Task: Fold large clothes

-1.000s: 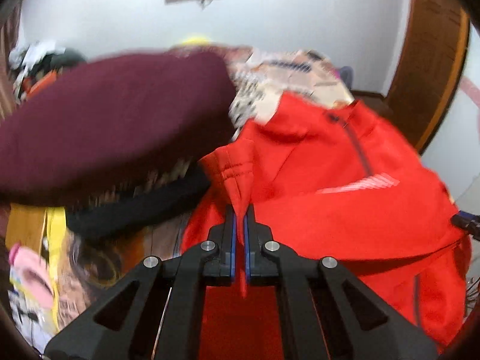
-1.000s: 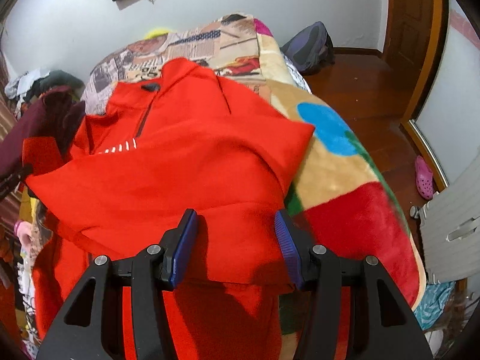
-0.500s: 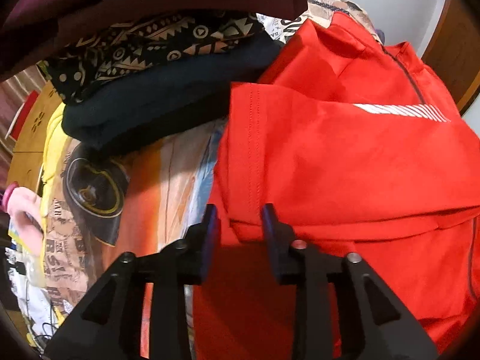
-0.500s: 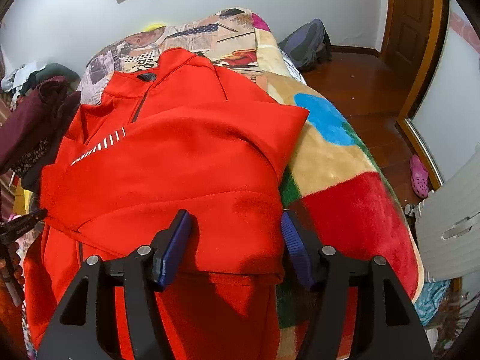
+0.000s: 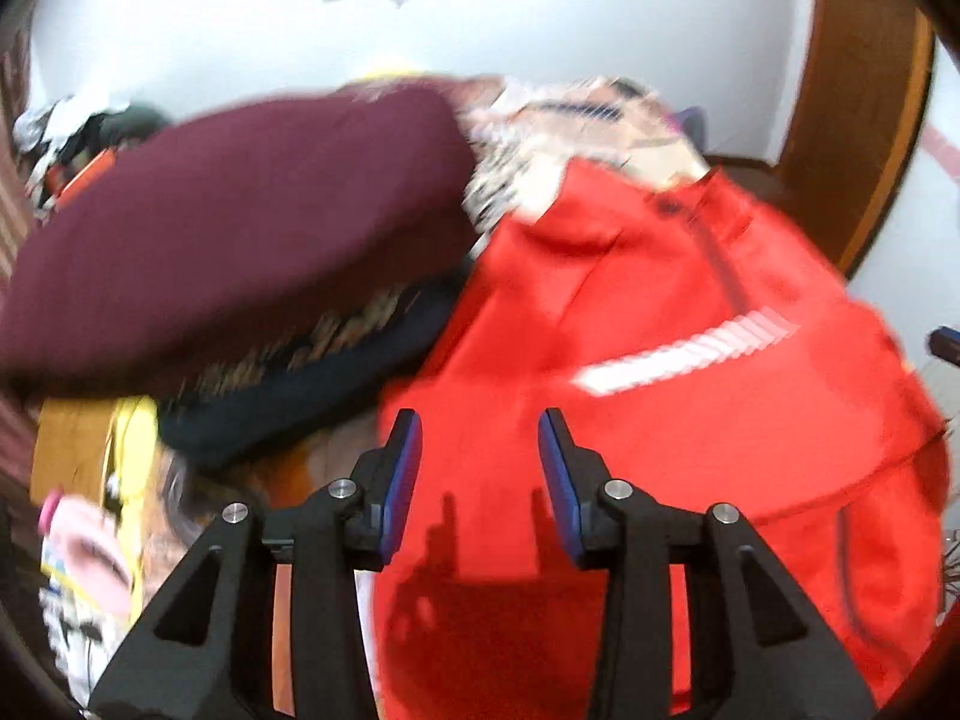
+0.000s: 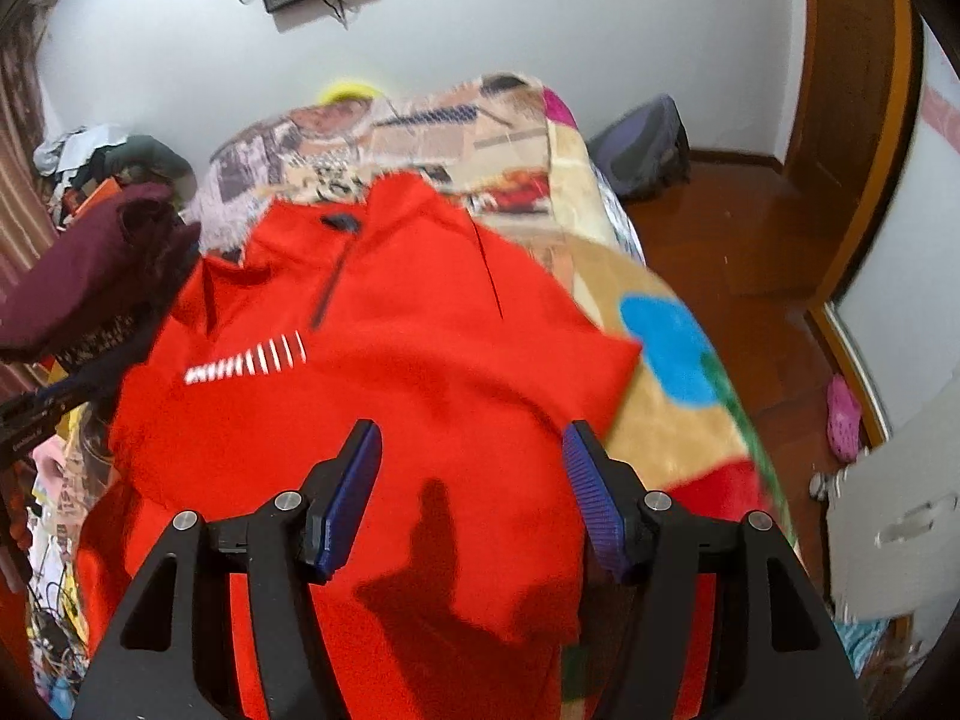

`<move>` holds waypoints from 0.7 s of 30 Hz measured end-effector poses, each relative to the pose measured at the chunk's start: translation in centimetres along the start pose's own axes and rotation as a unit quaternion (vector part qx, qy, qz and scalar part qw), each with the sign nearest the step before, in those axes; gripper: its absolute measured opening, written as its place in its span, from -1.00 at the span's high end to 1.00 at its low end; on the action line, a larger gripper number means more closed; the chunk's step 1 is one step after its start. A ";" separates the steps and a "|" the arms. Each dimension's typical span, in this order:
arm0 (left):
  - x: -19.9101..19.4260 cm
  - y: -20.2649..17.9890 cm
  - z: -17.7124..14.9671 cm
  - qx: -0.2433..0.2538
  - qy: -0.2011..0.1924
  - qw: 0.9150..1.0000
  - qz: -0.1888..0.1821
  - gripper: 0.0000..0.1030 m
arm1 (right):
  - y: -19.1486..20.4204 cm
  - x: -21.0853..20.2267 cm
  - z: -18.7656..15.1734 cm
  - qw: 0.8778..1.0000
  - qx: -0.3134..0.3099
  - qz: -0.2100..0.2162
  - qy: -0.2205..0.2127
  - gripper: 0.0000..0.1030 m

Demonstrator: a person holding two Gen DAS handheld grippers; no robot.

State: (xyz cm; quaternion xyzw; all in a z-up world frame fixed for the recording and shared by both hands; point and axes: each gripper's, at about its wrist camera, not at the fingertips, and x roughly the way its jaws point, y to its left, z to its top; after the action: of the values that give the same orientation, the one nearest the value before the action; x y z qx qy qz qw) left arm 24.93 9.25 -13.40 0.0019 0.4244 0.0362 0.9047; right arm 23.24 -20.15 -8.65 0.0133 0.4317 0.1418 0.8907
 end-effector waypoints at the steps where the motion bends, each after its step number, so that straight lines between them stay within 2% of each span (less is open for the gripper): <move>1: -0.2 -0.6 0.9 0.003 -0.009 1.000 -0.008 0.18 | 0.3 -0.2 0.8 1.000 -0.007 0.001 -0.010 -0.15; 5: 0.4 -3.8 4.3 0.023 -0.034 0.999 -0.022 0.17 | 0.9 0.0 3.1 0.999 -0.023 0.007 -0.037 -0.26; 9: 2.4 -6.6 6.7 0.046 -0.038 0.998 -0.030 0.17 | 1.1 1.3 5.3 0.999 -0.023 0.013 -0.045 -0.27; 13: 5.5 -8.1 9.2 0.050 -0.022 0.998 -0.043 0.17 | 1.2 3.2 7.3 0.999 -0.020 0.025 -0.037 -0.27; 17: 9.4 -8.2 11.4 0.030 0.006 0.998 -0.053 0.17 | 1.1 4.9 9.0 0.999 -0.025 0.033 -0.031 -0.27; 21: 13.2 -7.8 12.9 0.009 0.033 0.998 -0.056 0.17 | 1.1 8.2 11.0 0.999 -0.022 0.045 -0.005 -0.27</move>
State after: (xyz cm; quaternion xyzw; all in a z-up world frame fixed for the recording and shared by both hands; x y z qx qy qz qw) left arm 43.75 2.76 -15.54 -0.0148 0.4541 -0.0180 0.8907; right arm 36.34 -15.85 -7.88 0.0141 0.4233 0.1913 0.8854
